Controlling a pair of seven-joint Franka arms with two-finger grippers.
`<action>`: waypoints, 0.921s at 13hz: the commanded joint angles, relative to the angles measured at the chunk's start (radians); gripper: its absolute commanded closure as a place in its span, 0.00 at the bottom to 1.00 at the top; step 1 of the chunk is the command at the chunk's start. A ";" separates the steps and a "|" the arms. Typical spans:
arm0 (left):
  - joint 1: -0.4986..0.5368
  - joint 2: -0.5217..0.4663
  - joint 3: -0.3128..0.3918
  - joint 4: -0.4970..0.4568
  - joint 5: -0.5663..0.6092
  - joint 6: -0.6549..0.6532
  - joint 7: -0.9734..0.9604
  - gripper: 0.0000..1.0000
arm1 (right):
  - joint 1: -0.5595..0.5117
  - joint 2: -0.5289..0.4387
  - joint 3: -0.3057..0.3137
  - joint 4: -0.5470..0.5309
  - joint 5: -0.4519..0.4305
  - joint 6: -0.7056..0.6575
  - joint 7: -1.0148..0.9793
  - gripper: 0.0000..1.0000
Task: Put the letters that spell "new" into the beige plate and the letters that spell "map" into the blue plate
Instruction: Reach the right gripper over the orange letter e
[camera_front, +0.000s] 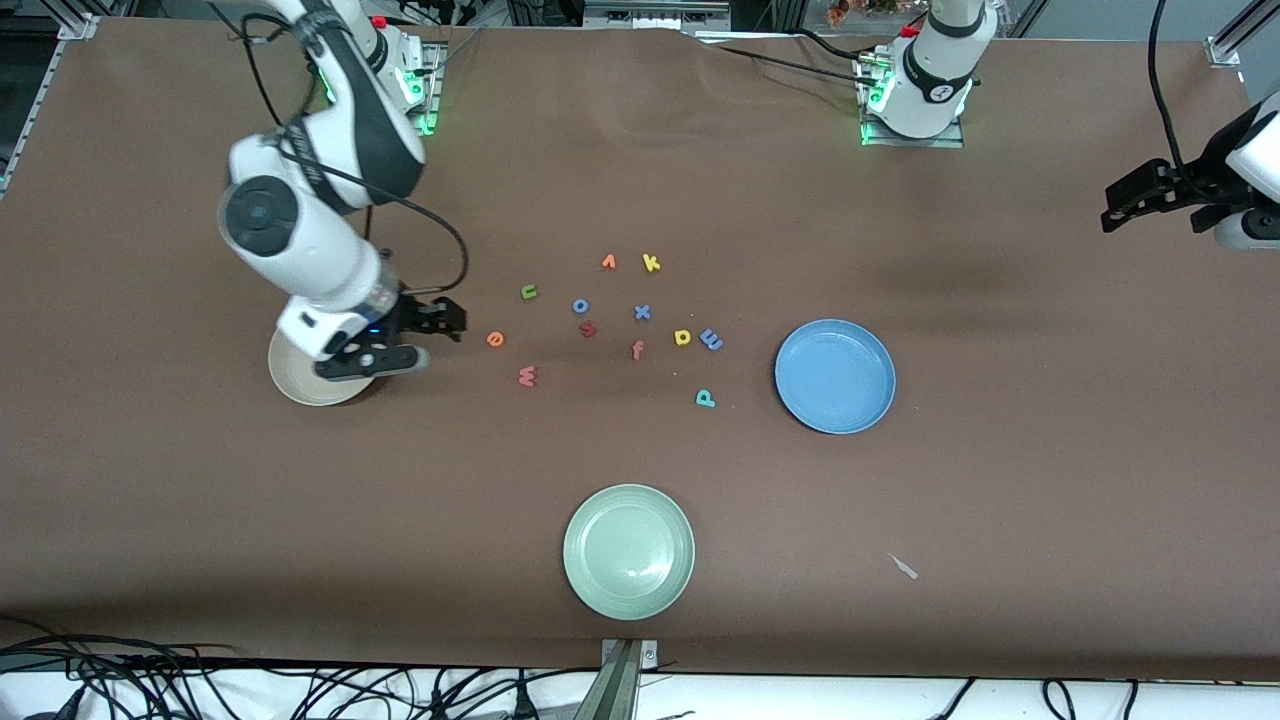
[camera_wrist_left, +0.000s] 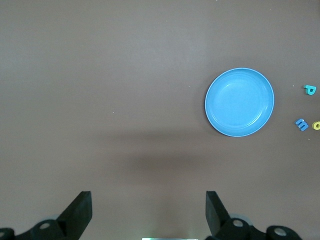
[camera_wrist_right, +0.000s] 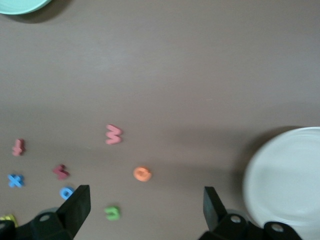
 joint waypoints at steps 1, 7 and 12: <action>0.009 -0.004 -0.001 -0.002 0.015 0.009 0.023 0.00 | -0.003 0.026 0.050 -0.122 -0.051 0.188 0.112 0.00; 0.015 -0.004 -0.001 -0.001 0.015 0.009 0.043 0.00 | -0.002 0.080 0.066 -0.279 -0.168 0.420 0.172 0.00; 0.016 -0.004 -0.001 -0.001 0.015 0.009 0.043 0.00 | 0.000 0.150 0.064 -0.296 -0.229 0.509 0.172 0.00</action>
